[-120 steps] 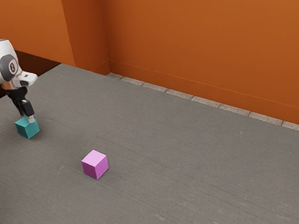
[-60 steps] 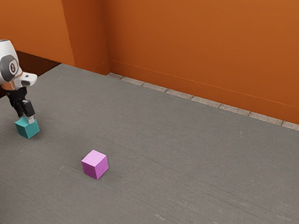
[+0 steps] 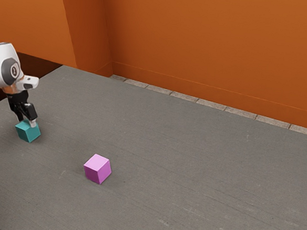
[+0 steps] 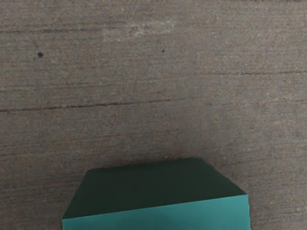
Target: Pick up the blue block with one arm, and put the blue block on the pink block with one arm
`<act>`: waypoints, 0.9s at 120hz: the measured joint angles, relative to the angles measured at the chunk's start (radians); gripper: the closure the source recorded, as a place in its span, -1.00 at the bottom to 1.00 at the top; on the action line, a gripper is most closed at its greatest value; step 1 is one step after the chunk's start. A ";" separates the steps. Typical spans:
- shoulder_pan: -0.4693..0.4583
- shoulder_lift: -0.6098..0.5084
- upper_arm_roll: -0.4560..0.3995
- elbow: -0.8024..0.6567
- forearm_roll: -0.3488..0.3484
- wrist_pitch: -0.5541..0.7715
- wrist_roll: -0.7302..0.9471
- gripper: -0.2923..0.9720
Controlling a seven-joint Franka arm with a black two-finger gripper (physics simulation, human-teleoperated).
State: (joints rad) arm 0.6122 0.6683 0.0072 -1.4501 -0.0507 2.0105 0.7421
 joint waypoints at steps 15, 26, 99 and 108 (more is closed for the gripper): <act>0.000 0.008 0.000 0.000 0.000 0.001 -0.010 -0.54; 0.000 0.012 0.000 -0.001 0.000 0.002 -0.016 -0.54; 0.000 0.035 -0.001 -0.002 -0.001 0.006 -0.037 -0.54; 0.000 0.035 -0.001 -0.003 -0.001 0.005 -0.038 -0.54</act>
State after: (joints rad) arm 0.6121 0.7034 0.0061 -1.4527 -0.0514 2.0160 0.7037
